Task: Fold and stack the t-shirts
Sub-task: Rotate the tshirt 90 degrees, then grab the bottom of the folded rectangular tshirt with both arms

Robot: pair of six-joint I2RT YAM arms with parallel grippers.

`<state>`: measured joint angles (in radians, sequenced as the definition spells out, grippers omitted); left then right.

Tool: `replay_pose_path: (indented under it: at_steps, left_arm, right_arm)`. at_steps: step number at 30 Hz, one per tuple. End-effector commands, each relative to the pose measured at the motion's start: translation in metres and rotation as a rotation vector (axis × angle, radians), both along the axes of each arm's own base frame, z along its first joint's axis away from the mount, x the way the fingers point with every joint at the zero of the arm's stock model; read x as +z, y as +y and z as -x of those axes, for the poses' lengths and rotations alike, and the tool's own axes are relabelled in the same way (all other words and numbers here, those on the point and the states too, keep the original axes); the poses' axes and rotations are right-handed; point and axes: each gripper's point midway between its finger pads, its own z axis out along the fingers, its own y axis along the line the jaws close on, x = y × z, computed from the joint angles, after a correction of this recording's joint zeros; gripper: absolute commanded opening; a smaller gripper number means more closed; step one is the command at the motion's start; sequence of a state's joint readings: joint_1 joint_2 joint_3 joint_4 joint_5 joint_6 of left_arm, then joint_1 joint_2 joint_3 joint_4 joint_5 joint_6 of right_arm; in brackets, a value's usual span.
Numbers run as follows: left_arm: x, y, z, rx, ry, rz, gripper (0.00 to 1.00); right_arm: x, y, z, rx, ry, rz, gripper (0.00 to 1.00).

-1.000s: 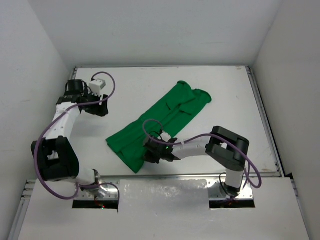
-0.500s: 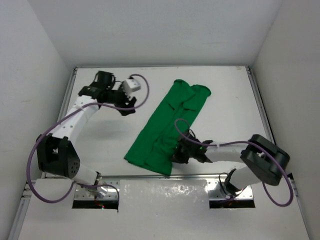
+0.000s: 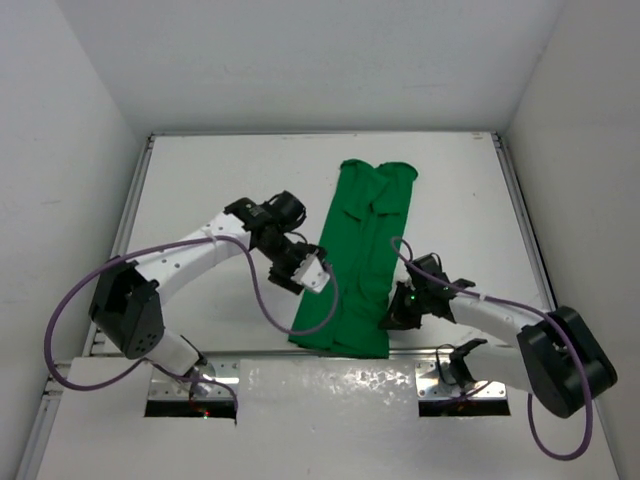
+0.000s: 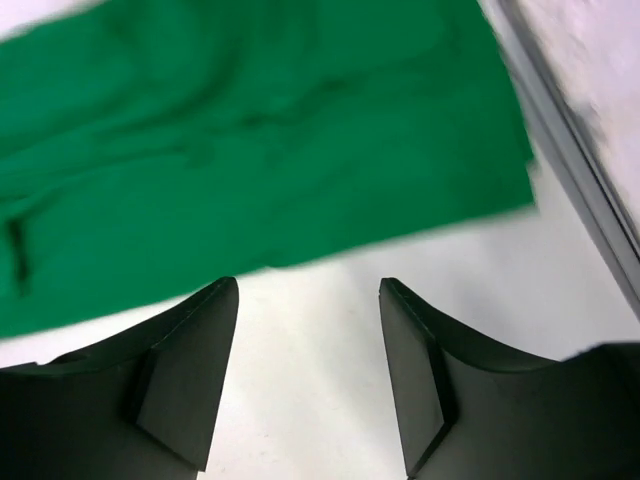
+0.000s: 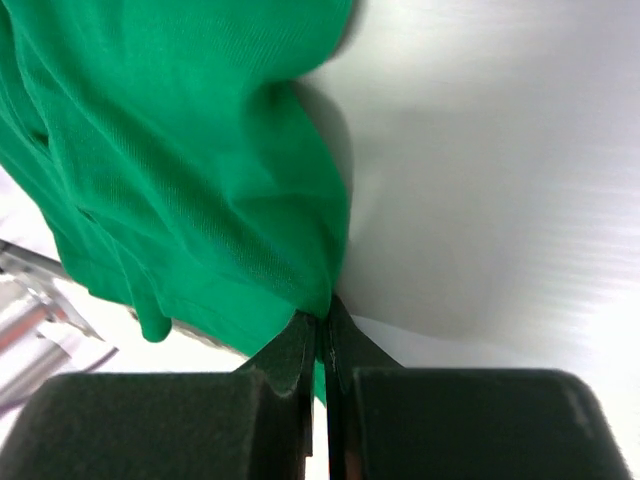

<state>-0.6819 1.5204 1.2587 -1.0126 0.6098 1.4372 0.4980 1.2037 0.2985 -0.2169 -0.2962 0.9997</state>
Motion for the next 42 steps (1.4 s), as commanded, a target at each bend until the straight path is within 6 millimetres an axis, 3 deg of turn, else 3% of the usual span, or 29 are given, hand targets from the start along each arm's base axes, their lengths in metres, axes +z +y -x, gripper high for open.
replay_pose_path:
  at_steps: [1,2,4,5,7,8,10,11,13,17,21,26,30,36,37,39,41,42]
  left_arm:
    - [-0.012,0.013,0.028,-0.287,-0.102,0.037,0.58]
    - [-0.029,0.020,0.039,-0.302,-0.093,0.007,0.58]
    - [-0.037,0.014,0.047,-0.349,-0.175,0.005,0.58]
    - [-0.052,0.020,0.060,-0.370,-0.158,-0.014,0.58]
    - [-0.059,0.011,0.069,-0.425,-0.220,0.002,0.58]
    - [-0.072,0.015,0.080,-0.457,-0.221,-0.013,0.59]
    - [-0.076,0.000,0.076,-0.459,-0.298,0.037,0.63]
    - [-0.079,-0.011,0.075,-0.463,-0.357,0.070,0.63]
    - [-0.084,-0.018,0.076,-0.476,-0.388,0.083,0.64]
    - [-0.112,-0.004,0.092,-0.621,-0.369,0.000,0.64]
    - [-0.122,-0.004,0.101,-0.711,-0.388,0.001,0.64]
    - [-0.126,-0.005,0.128,-0.794,-0.306,-0.003,0.63]
    - [-0.132,-0.011,0.139,-0.775,-0.268,-0.002,0.55]
    - [-0.136,-0.034,0.126,-0.636,-0.296,0.006,0.38]
    - [-0.135,-0.035,0.123,-0.624,-0.302,0.000,0.35]
    - [-0.136,-0.030,0.124,-0.613,-0.283,-0.029,0.23]
    - [-0.128,-0.035,0.124,-0.589,-0.263,-0.023,0.06]
    - [-0.125,-0.036,0.124,-0.549,-0.239,-0.028,0.04]
  right_arm:
    - [-0.028,-0.062,0.065,0.118,0.190,0.202,0.00]
    - [-0.026,-0.062,0.065,0.123,0.189,0.196,0.00]
    - [-0.023,-0.062,0.065,0.141,0.195,0.188,0.00]
    - [-0.021,-0.062,0.066,0.148,0.202,0.184,0.00]
    - [-0.017,-0.062,0.065,0.168,0.196,0.180,0.00]
    - [-0.016,-0.062,0.066,0.178,0.191,0.178,0.00]
    - [-0.016,-0.062,0.067,0.185,0.192,0.174,0.10]
    - [-0.016,-0.062,0.068,0.189,0.192,0.172,0.24]
    - [-0.013,-0.057,0.063,0.195,0.173,0.150,0.32]
    - [-0.004,-0.051,0.055,0.215,0.122,0.119,0.43]
    - [-0.004,-0.050,0.058,0.216,0.103,0.098,0.47]
    - [-0.006,-0.039,0.062,0.186,0.106,0.026,0.44]
    - [-0.005,-0.029,0.057,0.185,0.072,0.002,0.43]
    - [-0.002,-0.017,0.045,0.160,0.040,-0.031,0.39]
    - [-0.001,-0.016,0.043,0.154,0.039,-0.033,0.36]
    - [0.003,-0.012,0.037,0.145,0.017,-0.046,0.20]
    - [0.006,-0.009,0.034,0.135,0.010,-0.061,0.10]
    - [0.012,-0.006,0.032,0.141,0.003,-0.075,0.03]
